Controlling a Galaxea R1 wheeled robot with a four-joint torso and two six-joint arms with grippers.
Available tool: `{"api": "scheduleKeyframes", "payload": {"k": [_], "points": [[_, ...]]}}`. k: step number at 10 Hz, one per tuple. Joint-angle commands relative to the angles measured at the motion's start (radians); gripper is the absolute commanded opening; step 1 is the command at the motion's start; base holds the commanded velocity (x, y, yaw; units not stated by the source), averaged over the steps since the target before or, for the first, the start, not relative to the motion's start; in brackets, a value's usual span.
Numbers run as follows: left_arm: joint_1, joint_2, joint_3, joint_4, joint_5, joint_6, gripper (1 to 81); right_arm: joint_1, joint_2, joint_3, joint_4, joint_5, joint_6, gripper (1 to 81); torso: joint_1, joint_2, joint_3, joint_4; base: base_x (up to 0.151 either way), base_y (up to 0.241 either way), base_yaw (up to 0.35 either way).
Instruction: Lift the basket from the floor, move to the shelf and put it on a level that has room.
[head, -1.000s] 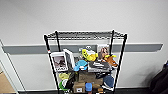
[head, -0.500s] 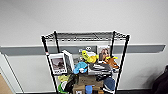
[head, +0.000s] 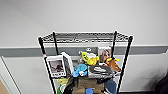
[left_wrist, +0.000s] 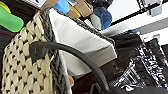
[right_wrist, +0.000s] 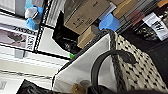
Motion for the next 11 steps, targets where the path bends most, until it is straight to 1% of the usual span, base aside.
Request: {"api": "scheduleKeyframes", "payload": {"k": [1,11], "points": [[-0.114,-0.008,0.082,-0.004,-0.016,-0.009,1.0,0.106,-0.010,0.106,-0.061,0.012,0.008,1.0,0.000,0.000,0.000,0.000,0.103,0.000,0.000],[-0.114,-0.007,0.082,-0.005,-0.016,-0.007,1.0,0.103,-0.010,0.109,-0.061,0.013,0.006,1.0,0.000,0.000,0.000,0.000,0.100,0.000,0.000]]}}
